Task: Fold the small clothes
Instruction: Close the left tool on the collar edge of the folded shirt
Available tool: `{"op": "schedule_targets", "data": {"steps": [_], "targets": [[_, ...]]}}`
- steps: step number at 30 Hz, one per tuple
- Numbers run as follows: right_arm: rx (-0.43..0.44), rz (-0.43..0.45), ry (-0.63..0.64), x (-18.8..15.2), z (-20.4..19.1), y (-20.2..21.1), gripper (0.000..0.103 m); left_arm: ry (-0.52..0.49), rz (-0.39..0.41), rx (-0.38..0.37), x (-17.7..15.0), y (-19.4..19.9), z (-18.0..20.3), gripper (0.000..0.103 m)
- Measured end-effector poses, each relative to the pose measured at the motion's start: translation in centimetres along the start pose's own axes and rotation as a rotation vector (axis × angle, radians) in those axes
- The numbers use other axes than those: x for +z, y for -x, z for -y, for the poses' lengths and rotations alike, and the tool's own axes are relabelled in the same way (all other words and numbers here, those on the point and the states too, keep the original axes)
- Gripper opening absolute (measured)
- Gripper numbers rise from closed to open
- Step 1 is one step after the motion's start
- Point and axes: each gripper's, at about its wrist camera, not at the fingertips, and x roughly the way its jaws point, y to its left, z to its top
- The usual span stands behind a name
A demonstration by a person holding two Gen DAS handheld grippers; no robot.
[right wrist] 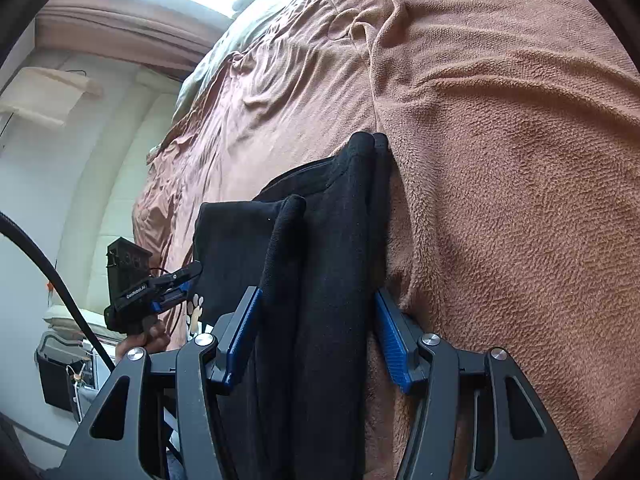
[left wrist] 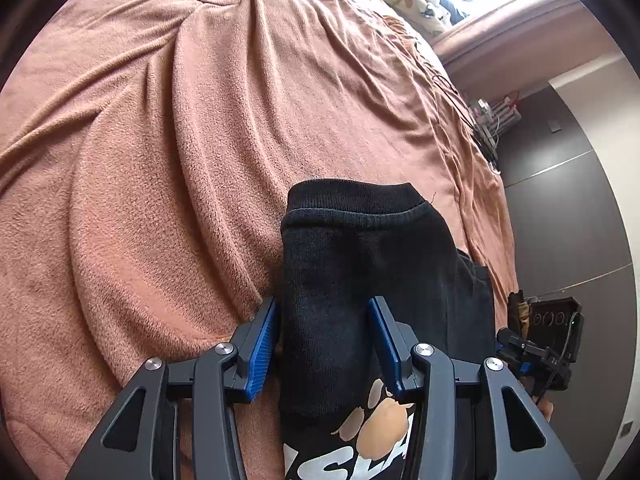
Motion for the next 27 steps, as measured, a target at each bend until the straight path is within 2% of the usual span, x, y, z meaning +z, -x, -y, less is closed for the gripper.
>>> {"op": "schedule_targets", "data": {"steps": [3,7,8,10,11,14,17,19,23,27], "targets": [[0.042,0.003,-0.016,0.4,0.3,-0.1,0.054,0.000,-0.009,-0.030,0.5,-0.4,-0.1,0.047],[0.065,0.005,-0.007,0.7,0.0,-1.2,0.054,-0.049,-0.013,-0.043,0.8,0.0,1.0,0.023],[0.065,0.004,-0.002,0.8,-0.2,-1.4,0.051,-0.061,-0.012,-0.051,0.8,0.2,1.3,0.014],[0.079,-0.004,0.018,0.9,-1.0,-1.9,0.035,-0.069,-0.006,-0.072,0.9,1.0,1.6,0.011],[0.078,-0.002,0.033,0.8,-1.4,-1.9,0.035,-0.069,-0.001,-0.088,0.9,1.5,1.7,0.009],[0.074,0.018,0.075,0.7,-2.7,-1.3,0.035,-0.101,0.014,-0.120,0.6,2.6,2.4,0.009],[0.034,0.026,0.048,0.6,-2.0,-1.0,0.040,-0.102,-0.007,-0.099,0.6,2.4,2.4,0.010],[0.006,0.012,-0.001,0.6,-0.7,-1.1,0.057,-0.082,-0.022,-0.073,0.7,1.6,2.2,0.012],[0.035,-0.008,-0.037,0.6,0.4,-1.5,0.058,-0.053,-0.054,-0.049,0.6,0.5,0.9,0.023],[0.051,-0.040,-0.018,1.1,0.0,-3.0,0.058,-0.029,-0.074,-0.050,0.5,-0.5,-0.2,0.026]]}}
